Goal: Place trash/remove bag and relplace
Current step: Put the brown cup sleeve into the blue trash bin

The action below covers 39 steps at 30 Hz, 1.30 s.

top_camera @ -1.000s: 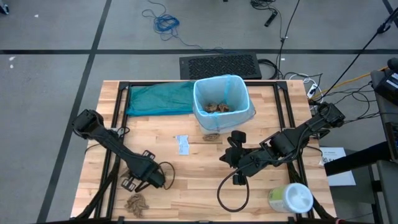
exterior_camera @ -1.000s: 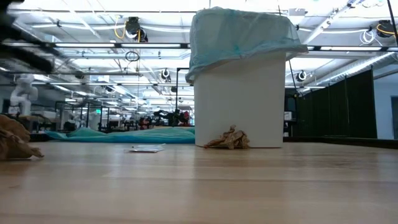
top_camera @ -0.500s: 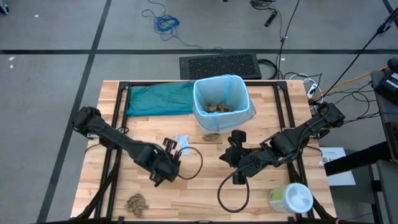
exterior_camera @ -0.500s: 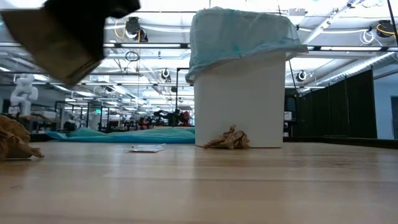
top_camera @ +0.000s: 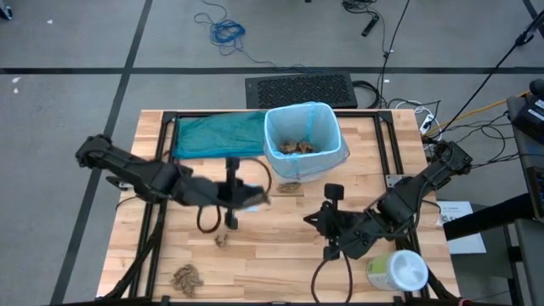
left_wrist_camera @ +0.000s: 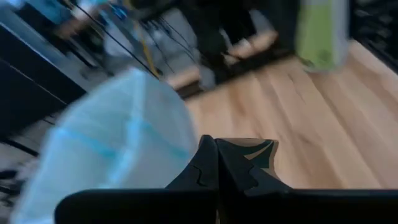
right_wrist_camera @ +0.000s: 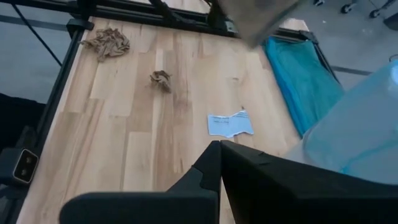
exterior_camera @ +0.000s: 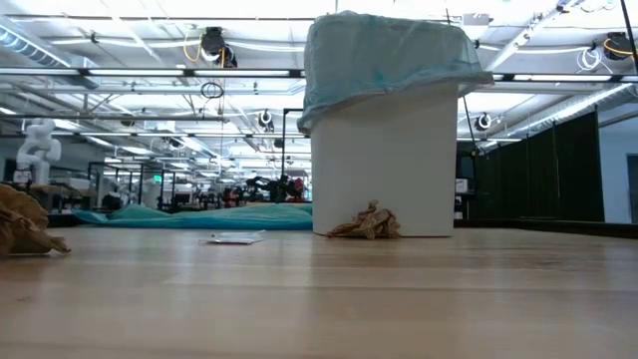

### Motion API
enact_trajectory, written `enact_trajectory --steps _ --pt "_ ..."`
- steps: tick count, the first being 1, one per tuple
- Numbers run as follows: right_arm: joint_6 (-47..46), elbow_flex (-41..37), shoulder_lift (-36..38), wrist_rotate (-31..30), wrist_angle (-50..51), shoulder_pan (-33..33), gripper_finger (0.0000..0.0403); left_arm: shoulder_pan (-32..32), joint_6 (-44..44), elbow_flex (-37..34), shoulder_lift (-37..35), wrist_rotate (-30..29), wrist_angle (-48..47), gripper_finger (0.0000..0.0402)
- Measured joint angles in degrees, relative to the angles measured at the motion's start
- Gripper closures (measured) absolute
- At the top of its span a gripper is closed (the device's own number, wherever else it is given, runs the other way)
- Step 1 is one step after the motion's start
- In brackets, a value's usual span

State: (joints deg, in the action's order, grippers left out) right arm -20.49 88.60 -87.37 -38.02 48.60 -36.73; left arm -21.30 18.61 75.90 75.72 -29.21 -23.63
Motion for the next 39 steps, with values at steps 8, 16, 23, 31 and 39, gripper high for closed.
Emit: enact_trajectory --steps 8,16,23,31,39 --pt "0.0 0.0 0.0 -1.4 -0.4 -0.5 0.0403 11.7 12.3 -0.1 0.4 8.0 19.2 0.0401" --pt "0.3 0.0 0.0 -1.5 -0.4 -0.4 0.0403 24.1 14.8 2.7 3.8 21.0 26.1 0.0402" --pt "0.3 0.0 0.0 -1.5 -0.3 0.3 0.0403 31.3 14.8 13.2 13.6 25.2 17.6 0.0402" --pt "0.2 0.0 0.0 -1.2 0.4 0.3 0.0403 32.6 14.8 27.4 24.1 26.5 -0.6 0.0396" --pt "-1.2 0.0 0.0 -1.1 1.5 0.3 0.0403 31.5 14.7 32.1 24.9 26.6 -5.0 0.0317"
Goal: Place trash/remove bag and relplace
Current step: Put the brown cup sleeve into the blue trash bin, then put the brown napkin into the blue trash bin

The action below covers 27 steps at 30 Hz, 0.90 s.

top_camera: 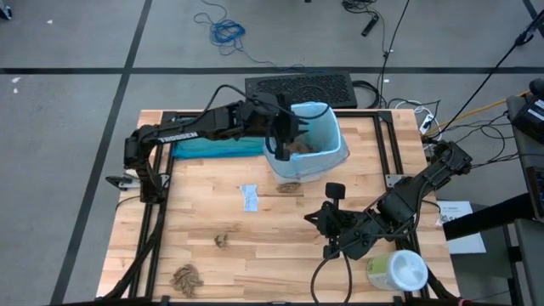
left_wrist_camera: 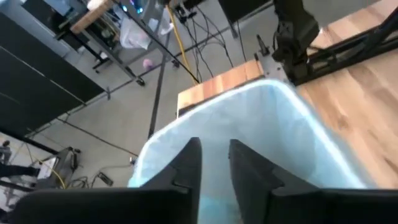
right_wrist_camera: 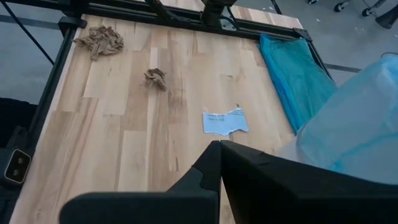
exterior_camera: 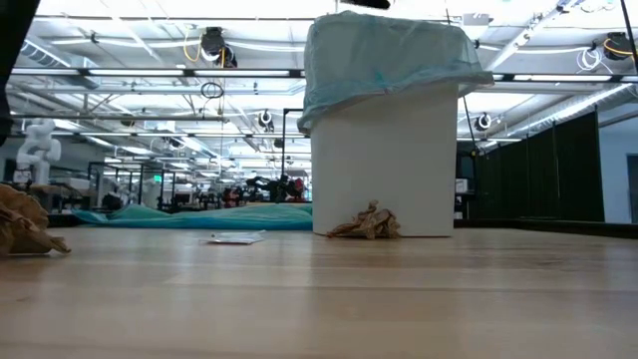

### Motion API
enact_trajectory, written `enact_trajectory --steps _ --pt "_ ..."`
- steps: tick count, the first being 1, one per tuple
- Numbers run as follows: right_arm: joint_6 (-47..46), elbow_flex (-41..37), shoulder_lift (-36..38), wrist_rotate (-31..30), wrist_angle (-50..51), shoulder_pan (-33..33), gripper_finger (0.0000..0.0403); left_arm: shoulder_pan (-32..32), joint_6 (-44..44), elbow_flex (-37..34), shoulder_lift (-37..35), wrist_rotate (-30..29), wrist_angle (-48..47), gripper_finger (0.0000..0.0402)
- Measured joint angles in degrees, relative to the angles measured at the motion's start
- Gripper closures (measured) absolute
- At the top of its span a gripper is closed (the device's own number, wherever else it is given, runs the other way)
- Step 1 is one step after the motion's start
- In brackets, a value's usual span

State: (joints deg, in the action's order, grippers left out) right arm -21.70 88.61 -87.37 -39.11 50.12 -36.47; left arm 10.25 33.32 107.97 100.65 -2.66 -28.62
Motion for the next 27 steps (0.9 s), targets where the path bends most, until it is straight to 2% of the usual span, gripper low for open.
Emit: enact_trajectory --steps 3,6,9,14,17,21,27 --pt "-0.1 0.0 0.0 0.0 0.0 0.0 0.0403 -0.8 -0.3 2.3 -0.5 -0.9 -2.8 0.0293" --pt "-0.1 0.0 0.0 0.0 0.1 0.0 0.0403 -2.4 -0.5 5.3 -1.4 -4.9 -12.6 0.029" --pt "-0.1 0.0 0.0 0.0 0.2 0.0 0.0403 -5.2 -3.1 7.4 -3.4 -6.4 -25.4 0.0316" --pt "0.1 0.0 0.0 0.0 0.6 0.0 0.0403 -10.6 -13.8 7.9 -6.9 -6.4 -42.1 0.0389" --pt "0.2 0.0 0.0 -0.1 0.5 0.0 0.0403 -13.7 -21.4 7.9 -7.1 -6.3 -48.6 0.0396" --pt "0.0 0.0 -0.1 -0.1 0.3 0.0 0.0403 -19.0 -28.3 5.6 -7.2 -7.3 -52.0 0.04" --pt "-0.1 0.0 -1.1 -0.3 0.7 0.0 0.0403 -28.2 -35.7 -2.9 -8.5 -16.9 -50.7 0.04"
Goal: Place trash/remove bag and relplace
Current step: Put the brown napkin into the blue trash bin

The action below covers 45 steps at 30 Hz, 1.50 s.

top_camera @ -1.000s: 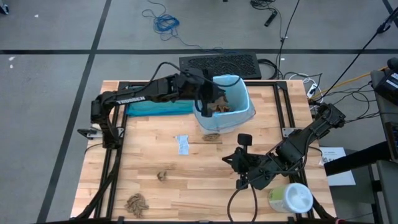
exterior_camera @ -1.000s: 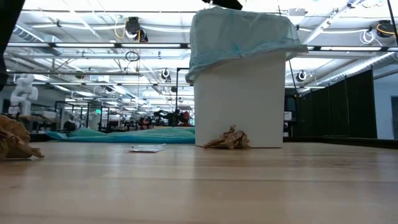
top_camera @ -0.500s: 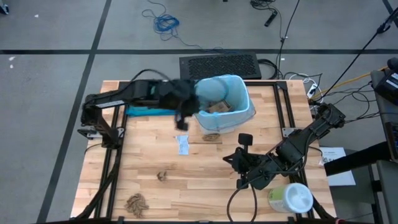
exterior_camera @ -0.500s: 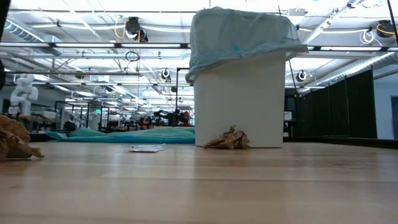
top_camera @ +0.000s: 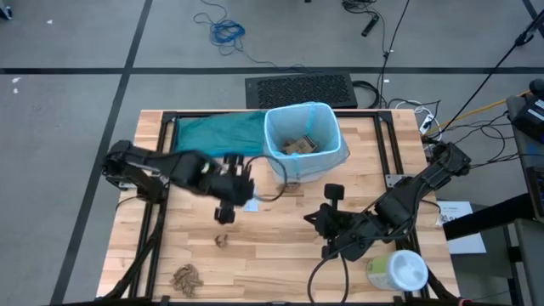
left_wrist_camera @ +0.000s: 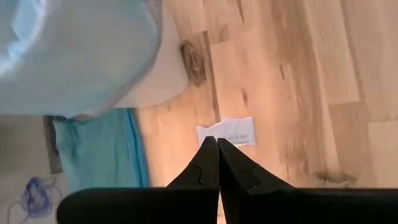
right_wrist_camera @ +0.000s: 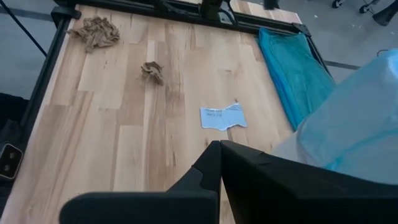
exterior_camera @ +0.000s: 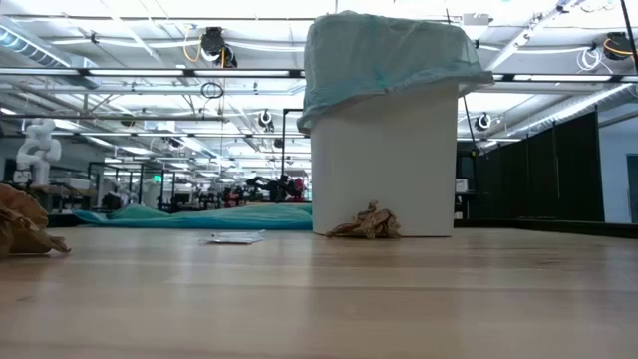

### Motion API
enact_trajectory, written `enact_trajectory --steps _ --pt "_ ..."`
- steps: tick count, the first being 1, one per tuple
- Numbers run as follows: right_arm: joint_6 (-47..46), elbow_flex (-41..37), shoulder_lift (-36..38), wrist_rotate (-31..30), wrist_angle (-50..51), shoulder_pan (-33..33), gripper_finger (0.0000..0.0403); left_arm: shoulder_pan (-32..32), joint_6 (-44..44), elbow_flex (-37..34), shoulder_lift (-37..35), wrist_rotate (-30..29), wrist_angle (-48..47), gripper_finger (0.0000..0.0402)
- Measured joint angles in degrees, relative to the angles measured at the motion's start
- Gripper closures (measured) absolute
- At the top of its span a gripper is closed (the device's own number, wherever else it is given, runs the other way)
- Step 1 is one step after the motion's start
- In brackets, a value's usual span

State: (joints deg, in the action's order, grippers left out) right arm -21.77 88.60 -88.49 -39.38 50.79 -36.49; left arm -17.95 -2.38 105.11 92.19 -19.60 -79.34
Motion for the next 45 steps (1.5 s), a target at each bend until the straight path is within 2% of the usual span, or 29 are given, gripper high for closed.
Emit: enact_trajectory --steps 4,9,13,17,20,25,28,33,38,41,45 --pt "0.1 0.0 -0.3 -0.1 0.1 0.0 0.0403 -4.4 -7.0 -10.2 -5.7 -1.9 7.0 0.0401" --pt "-0.2 0.0 -0.3 -0.1 0.1 0.0 0.0403 -8.1 -16.2 -26.6 -15.5 -2.0 18.6 0.0401" --pt "-1.2 0.0 -0.8 0.1 0.1 0.0 0.0403 -11.2 -26.9 -40.5 -21.3 -1.9 23.5 0.0401" --pt "-1.4 0.0 -2.0 0.3 0.1 0.0 0.0403 -15.2 -38.4 -51.5 -23.1 4.3 26.5 0.0401" --pt "-1.6 0.0 -2.9 0.4 0.0 0.0 0.0403 -17.7 -42.4 -56.7 -22.3 9.6 32.7 0.0401" --pt "-1.6 0.0 -4.0 0.5 -0.4 0.4 0.0403 -19.9 -39.7 -59.1 -19.0 10.5 45.6 0.0396" --pt "-1.6 0.0 -4.3 0.5 -0.4 0.5 0.0403 -20.0 -37.0 -59.1 -16.3 10.6 50.2 0.0373" --pt "-1.6 0.0 -4.3 0.6 -0.4 0.5 0.0403 -20.0 -39.1 -59.1 -11.1 15.8 49.5 0.0311" --pt "-1.6 0.0 -4.3 0.7 -0.4 0.5 0.0403 -20.0 -40.7 -59.2 -6.3 16.7 49.8 0.0254" --pt "-1.6 0.0 -4.3 0.7 -0.4 0.5 0.0403 -19.6 -40.7 -59.2 -4.1 15.9 50.1 0.0234" --pt "-1.6 0.0 -4.3 0.7 -0.4 0.5 0.0403 -17.9 -40.8 -59.1 -0.7 14.4 50.1 0.0227"
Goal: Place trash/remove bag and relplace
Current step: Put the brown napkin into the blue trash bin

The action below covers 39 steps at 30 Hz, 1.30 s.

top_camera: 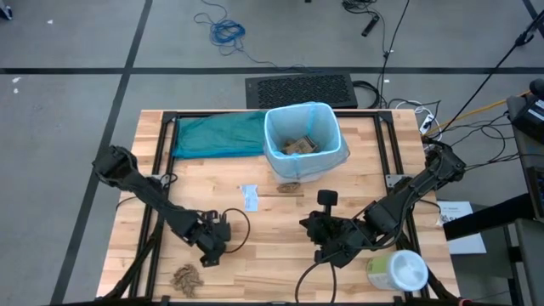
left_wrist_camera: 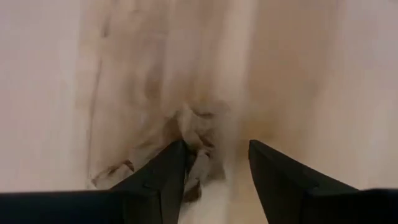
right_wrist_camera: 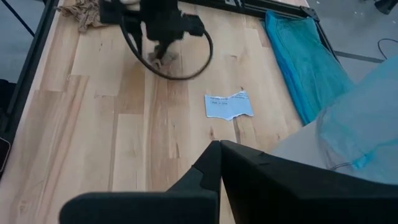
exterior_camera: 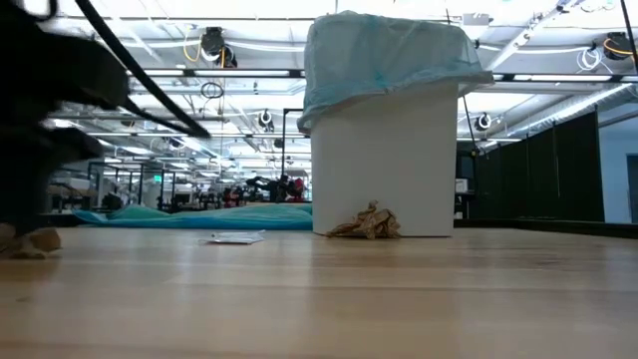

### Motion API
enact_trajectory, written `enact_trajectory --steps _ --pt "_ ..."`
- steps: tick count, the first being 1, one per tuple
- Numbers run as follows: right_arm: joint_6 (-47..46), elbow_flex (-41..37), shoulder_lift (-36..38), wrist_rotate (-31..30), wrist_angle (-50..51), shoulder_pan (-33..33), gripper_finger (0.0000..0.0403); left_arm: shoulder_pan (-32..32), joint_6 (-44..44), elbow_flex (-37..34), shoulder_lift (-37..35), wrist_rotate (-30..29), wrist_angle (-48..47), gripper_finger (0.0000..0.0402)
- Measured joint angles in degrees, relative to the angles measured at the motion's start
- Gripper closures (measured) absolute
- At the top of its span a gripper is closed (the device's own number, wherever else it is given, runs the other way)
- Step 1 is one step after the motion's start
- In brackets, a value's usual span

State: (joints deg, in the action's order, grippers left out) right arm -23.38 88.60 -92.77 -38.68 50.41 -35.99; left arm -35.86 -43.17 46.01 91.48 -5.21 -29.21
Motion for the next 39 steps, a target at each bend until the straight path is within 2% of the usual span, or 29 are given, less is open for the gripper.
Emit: enact_trajectory --steps 4,6,8,11,13,18,23,28,34,37,39 --pt "0.0 0.0 0.0 0.0 0.0 0.0 0.0403 1.6 0.1 0.2 2.7 -0.3 0.3 0.023" --pt "0.0 0.0 0.0 0.0 0.0 0.0 0.0403 2.4 0.6 0.3 3.4 -0.6 0.5 0.0249" --pt "-0.1 0.0 0.0 0.0 0.0 0.0 0.0403 2.8 1.7 0.3 3.4 -1.0 0.8 0.0284" --pt "-0.4 0.0 0.0 0.0 0.0 0.0 0.0403 2.7 3.7 0.4 2.2 -1.5 0.5 0.0364" --pt "-0.4 0.0 0.0 0.0 0.0 0.0 0.0403 2.8 4.6 1.0 1.0 -1.6 -0.7 0.0388" --pt "-0.4 0.0 0.0 -0.1 0.1 0.0 0.0403 5.2 9.9 5.1 -5.4 -5.6 -0.7 0.0397" --pt "-0.1 0.0 0.0 -0.2 0.1 0.0 0.0403 11.9 20.9 10.3 -14.2 -11.9 -1.2 0.0398" --pt "0.0 0.0 0.1 -0.3 0.1 0.0 0.0403 20.7 34.0 18.4 -20.2 -11.0 5.8 0.0399" --pt "0.3 0.0 0.1 -0.3 0.1 0.0 0.0403 31.6 50.3 30.7 -19.1 -8.9 8.3 0.0399" --pt "0.3 0.0 0.1 -0.3 0.1 0.0 0.0403 37.7 52.9 35.9 -15.3 -5.9 8.3 0.0399" --pt "0.3 0.0 0.1 -0.3 0.1 0.0 0.0403 41.3 53.0 39.0 -12.0 -1.0 8.0 0.04"
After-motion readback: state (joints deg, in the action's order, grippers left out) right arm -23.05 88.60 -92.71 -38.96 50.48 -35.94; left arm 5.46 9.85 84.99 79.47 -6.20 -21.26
